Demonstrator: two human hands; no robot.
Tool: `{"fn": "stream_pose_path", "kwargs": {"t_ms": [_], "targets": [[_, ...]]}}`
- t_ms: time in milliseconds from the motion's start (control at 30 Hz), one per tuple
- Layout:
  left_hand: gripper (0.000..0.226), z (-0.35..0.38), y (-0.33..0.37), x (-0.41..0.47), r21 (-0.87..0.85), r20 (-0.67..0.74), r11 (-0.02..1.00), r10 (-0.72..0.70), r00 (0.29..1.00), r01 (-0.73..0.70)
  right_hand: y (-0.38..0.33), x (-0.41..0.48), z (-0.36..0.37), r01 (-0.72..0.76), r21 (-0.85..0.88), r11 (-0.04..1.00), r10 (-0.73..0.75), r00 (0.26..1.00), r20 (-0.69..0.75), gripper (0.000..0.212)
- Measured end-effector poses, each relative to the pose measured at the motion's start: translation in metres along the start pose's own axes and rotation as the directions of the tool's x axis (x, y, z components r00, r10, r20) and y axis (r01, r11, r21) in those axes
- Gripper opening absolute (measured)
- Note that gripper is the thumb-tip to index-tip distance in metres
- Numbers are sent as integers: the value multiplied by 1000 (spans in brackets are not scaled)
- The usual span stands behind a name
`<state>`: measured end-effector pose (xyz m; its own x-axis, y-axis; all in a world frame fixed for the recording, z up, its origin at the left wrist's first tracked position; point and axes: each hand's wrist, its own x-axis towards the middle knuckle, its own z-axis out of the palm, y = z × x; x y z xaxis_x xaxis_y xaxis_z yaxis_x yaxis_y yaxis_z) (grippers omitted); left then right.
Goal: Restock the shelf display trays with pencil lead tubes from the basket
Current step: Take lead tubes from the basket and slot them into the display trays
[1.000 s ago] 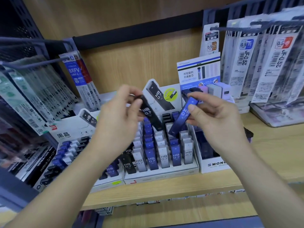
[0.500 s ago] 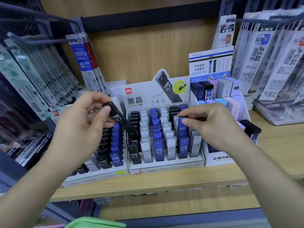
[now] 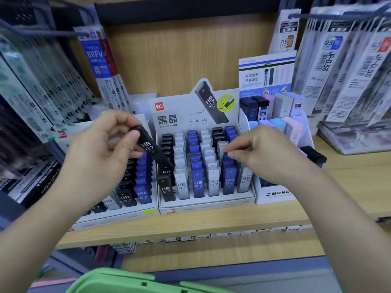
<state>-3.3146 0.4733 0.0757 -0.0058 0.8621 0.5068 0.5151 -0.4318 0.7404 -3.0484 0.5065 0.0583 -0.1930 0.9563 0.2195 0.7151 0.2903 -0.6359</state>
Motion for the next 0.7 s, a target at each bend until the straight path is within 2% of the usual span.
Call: {"fn": "stream_pose_path", "kwargs": {"t_ms": [167, 267, 333, 533, 700], "targets": [[27, -1, -4, 0, 63, 25, 998, -3, 1000, 1, -2, 1, 11, 107, -155, 982, -111, 994, -15, 25], [31, 1, -6, -3, 116, 62, 993, 8, 998, -15, -6, -1, 14, 133, -96, 986, -152, 961, -230, 25], [32, 6, -7, -6, 147, 94, 989, 2, 996, -16, -13, -2, 13, 158, -58, 986, -168, 933, -318, 26], [33, 15, -11, -15, 275, 180, 960, -6, 984, -44, -26, -11, 21, 231, -1, 973, -225, 945, -239, 26], [19, 14, -15, -16, 328, 185, 942, 11, 983, -72, -21, -19, 25, 243, -51, 969, -248, 952, -179, 26]]}}
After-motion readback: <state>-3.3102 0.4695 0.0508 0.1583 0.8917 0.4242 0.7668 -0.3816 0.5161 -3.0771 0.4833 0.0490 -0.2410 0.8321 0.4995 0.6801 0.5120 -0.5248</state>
